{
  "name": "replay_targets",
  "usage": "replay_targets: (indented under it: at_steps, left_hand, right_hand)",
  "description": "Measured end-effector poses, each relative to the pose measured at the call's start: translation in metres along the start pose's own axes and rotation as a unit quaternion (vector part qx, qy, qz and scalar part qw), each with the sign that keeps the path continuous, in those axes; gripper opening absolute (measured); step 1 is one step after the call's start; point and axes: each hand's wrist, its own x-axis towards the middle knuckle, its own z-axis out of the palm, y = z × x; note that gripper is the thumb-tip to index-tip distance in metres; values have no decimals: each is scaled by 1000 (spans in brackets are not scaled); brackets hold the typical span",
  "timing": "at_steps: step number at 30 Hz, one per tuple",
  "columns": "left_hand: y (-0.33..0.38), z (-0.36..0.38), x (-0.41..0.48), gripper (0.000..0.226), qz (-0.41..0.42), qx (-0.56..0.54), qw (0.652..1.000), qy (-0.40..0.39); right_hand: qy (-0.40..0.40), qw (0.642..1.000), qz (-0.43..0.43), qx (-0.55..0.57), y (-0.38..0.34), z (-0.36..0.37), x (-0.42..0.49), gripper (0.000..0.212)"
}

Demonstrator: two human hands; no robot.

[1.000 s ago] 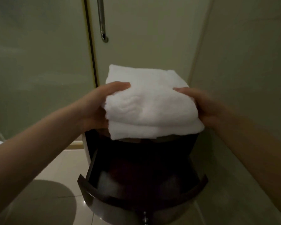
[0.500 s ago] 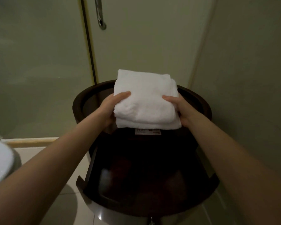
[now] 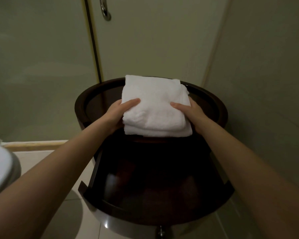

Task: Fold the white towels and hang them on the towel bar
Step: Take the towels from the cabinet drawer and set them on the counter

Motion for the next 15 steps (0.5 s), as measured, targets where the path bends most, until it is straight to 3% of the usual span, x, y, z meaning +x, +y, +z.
replay_targets:
  at_steps: [8, 12, 15]
  left_hand:
    - [7, 2, -23, 64, 96, 239, 961, 100]
    - [-5, -8, -52, 59, 150, 383, 900, 145]
    - [-16, -16, -70, 53, 146, 498, 849, 102]
  right_hand:
    - [32, 972, -25, -231, -13, -5, -23, 76]
    - [132, 934, -24, -332, -25, -3, -58, 76]
    - [174, 920, -102, -336, -28, 2, -104, 70]
